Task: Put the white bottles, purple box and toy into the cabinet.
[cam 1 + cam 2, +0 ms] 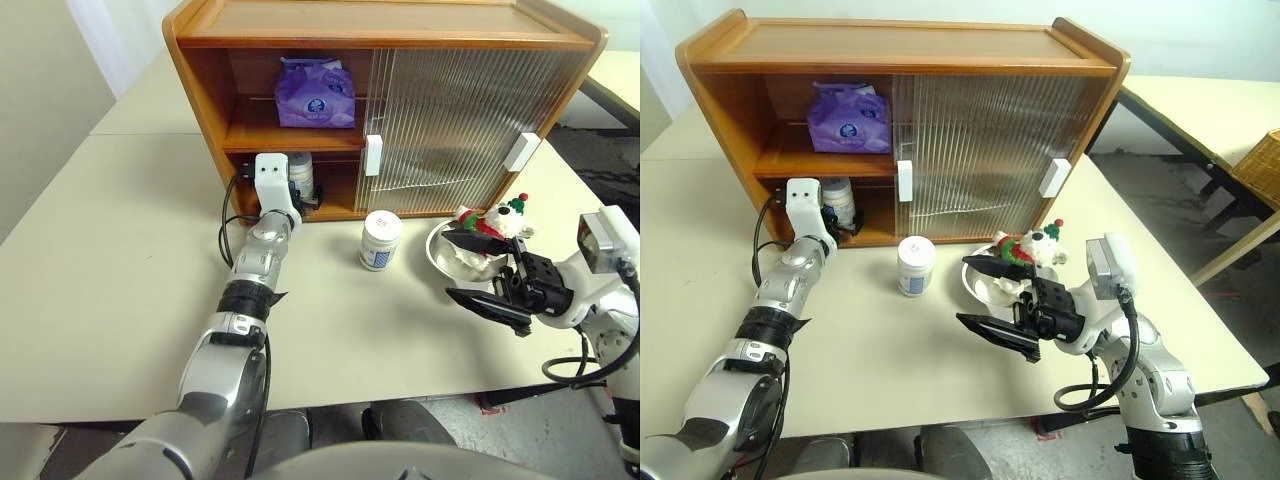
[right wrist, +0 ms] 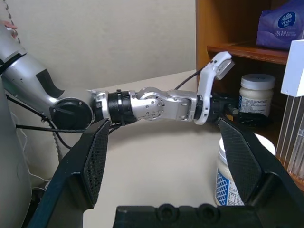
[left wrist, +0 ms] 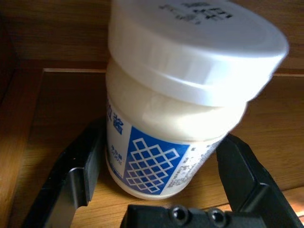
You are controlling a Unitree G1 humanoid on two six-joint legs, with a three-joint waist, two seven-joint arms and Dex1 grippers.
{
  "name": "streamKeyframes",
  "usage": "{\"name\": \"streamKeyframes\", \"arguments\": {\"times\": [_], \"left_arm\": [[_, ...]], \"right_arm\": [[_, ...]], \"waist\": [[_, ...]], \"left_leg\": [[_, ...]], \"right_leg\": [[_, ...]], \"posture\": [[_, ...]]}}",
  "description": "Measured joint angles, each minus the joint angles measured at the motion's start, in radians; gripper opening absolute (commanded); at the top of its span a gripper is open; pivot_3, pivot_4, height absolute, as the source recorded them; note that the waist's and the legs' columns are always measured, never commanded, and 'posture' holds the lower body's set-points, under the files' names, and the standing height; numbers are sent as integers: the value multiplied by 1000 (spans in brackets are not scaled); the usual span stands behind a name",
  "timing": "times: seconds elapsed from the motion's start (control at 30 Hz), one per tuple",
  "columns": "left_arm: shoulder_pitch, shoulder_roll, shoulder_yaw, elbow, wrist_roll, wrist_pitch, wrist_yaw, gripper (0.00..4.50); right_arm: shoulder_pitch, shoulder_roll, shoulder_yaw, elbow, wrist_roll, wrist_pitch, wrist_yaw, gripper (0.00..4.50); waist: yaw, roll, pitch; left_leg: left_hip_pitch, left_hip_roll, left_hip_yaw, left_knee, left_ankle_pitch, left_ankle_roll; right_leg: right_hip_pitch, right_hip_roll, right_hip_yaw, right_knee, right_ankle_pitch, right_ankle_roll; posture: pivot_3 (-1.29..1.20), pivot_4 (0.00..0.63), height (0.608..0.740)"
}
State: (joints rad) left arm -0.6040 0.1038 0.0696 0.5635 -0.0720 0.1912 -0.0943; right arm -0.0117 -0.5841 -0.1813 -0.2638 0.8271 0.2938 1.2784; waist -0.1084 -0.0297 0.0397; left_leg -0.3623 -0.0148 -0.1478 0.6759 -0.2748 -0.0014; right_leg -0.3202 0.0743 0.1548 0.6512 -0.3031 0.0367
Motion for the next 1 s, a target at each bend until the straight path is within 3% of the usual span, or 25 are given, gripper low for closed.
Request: {"name": "streamKeyframes", "arguments": {"times": [0.3,0.43,0.6,0.77,1.0], "left_arm": [[217,30,-57,-387,47,204,23,4472],[268,60,-69,-492,62,238,0,3515],[273,54,-67,-525,80,239,27,1758],[267,27,-68,-525,106,239,83,26],[198,15,-56,-442,122,217,138,26]], "right_arm": [[-9,-1,2,4,-3,0,2,4500],[-11,-1,4,7,-3,0,4,4500],[-15,-1,8,21,-8,0,21,4500],[-16,-1,9,32,-12,0,32,4500],[-12,-1,9,32,-14,-2,34,4500]], "waist": [[7,-1,1],[15,-1,1],[25,-1,1],[25,-1,2],[25,-1,2]], "left_leg": [[-2,0,1,0,0,-2],[-1,0,0,0,-1,0],[-1,0,-1,0,-1,1],[-1,0,-1,0,-1,0],[-1,0,0,0,-1,0]], "right_leg": [[0,0,0,-3,-1,0],[0,0,0,-3,0,-2],[0,-1,0,-3,6,-13],[0,-1,0,-3,6,-13],[0,-1,0,-3,6,-13]], "posture": [[-149,58,740],[-135,59,740],[-139,54,740],[-145,51,740],[-158,44,740]]}}
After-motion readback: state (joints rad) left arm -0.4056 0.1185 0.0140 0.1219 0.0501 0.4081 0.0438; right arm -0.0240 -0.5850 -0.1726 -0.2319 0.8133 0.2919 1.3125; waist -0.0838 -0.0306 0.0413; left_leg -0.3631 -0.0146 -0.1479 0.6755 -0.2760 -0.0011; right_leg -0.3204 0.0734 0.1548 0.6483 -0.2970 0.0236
